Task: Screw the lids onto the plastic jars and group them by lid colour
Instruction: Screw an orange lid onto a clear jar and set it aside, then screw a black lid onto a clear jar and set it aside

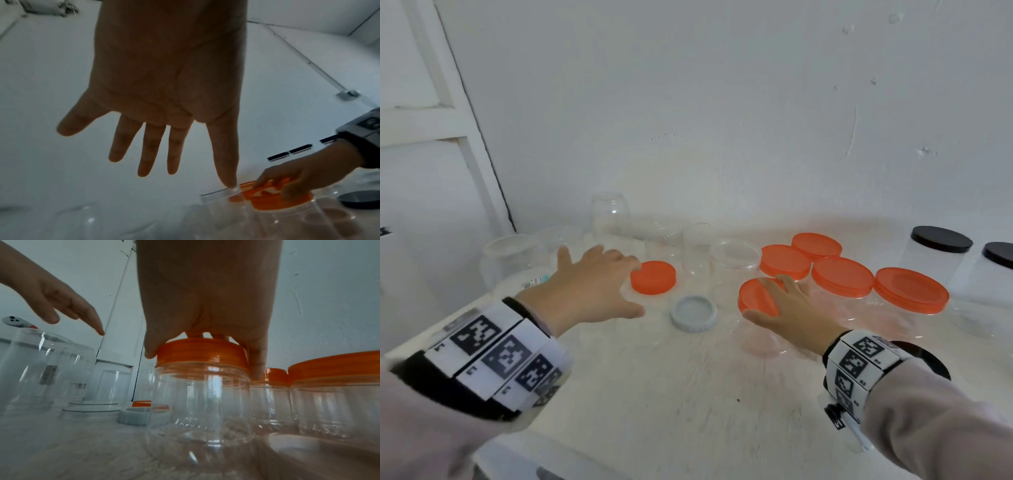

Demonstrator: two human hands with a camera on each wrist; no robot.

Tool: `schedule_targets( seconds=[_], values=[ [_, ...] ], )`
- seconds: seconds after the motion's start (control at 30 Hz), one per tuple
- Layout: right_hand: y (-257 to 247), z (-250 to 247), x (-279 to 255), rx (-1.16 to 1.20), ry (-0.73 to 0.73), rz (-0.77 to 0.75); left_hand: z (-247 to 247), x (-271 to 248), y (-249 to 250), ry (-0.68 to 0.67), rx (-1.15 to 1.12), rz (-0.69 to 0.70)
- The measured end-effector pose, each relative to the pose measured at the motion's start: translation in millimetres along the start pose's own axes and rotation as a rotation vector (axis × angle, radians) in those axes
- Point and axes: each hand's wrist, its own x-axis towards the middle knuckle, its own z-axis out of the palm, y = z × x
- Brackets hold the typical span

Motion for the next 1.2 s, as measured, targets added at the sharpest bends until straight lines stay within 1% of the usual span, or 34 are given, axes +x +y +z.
schedule_targets(
  seconds=[0.1,0.2,0.3,0.37,0.47,0.57,0.7,0.8,0.9,0.97,1.07,1.2],
  values=[
    [3.5,0.5,0.8,0.027,-0.005,0.022,-5.4,-1.5,-28.0,-0.079,0.07,-0.148],
    [10.0,-1.1,-1.4,0.047,-0.012,0.006,-7.5,-5.2,-50.7,-0.129,0.062,-0.236],
    [18.8,-7.4,-6.0,0.088,-0.005,-0.01,-2.8,-6.9,-69.0,-0.183,-0.063,-0.222],
    [26.0,-13.5,-11.5,0.09,-0.022,-0.02,2.1,-7.6,-75.7,-0.201,-0.103,-0.212],
    [40.5,-22.9,-23.8,0.058,-0.016,-0.043,10.0,-6.0,-82.1,-0.191,-0.093,-0.234],
    [62.1,-32.3,-37.2,0.056,0.018,-0.021,14.3,-3.2,-89.3,-0.161,-0.12,-0.25],
    [97.6,-38.1,-52.8,0.017,0.003,0.037,12.4,0.4,-91.0,-0.102,-0.096,-0.216],
    [123.5,-36.0,-61.3,-0.114,-0.12,0.115,3.3,0.2,-84.9,0.011,-0.106,-0.187],
    [142.0,-32.9,-65.7,-0.222,-0.237,0.185,-10.3,-4.5,-68.9,0.111,-0.229,-0.095],
    [148.6,-32.0,-66.9,-0.259,-0.266,0.213,-18.6,-10.6,-49.8,0.119,-0.339,-0.037],
    [153.4,-31.2,-67.6,-0.292,-0.281,0.236,-22.2,-19.3,-21.5,0.092,-0.476,0.034],
    [158.1,-32.3,-70.2,-0.318,-0.302,0.285,-16.2,-26.5,7.8,0.015,-0.686,0.1]
  ],
)
